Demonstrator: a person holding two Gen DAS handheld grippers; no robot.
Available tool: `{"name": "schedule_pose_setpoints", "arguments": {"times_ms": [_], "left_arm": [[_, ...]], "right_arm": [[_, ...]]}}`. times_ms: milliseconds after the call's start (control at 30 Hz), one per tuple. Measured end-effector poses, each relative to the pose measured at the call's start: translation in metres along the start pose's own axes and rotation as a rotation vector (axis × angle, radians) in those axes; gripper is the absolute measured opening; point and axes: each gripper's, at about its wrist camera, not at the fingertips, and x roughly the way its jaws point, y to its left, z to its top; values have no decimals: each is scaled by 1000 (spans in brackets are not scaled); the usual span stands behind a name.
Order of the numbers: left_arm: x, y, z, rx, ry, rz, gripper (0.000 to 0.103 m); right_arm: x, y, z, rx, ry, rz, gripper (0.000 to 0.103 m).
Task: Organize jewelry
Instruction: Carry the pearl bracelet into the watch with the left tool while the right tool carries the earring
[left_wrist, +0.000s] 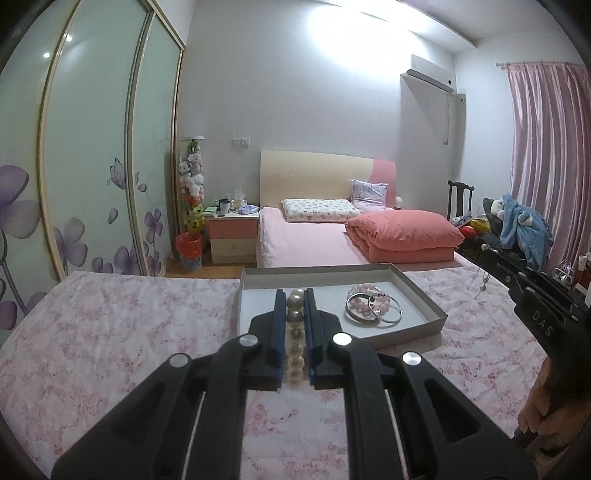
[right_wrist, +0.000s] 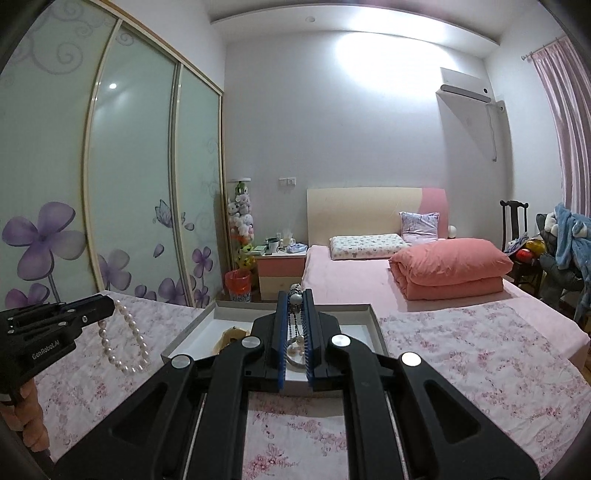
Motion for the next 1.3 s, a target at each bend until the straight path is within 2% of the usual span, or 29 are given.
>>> {"name": "schedule_pose_setpoints", "arguments": {"times_ms": [400,700,967,1300], "left_arm": [[31,-2,15,-7,0,7,10],[63,-4,25,-9,-4,25,10],[96,-7,32,-1,-9,10,10],[144,-1,27,-9,44,1,10]], "right_arm": [[26,4,11,8,-13,15,8],[57,2,14,18,-28,-15,9],[102,-3,12,39,15,-28,9],[155,0,-5,58,116,-24,9]]}}
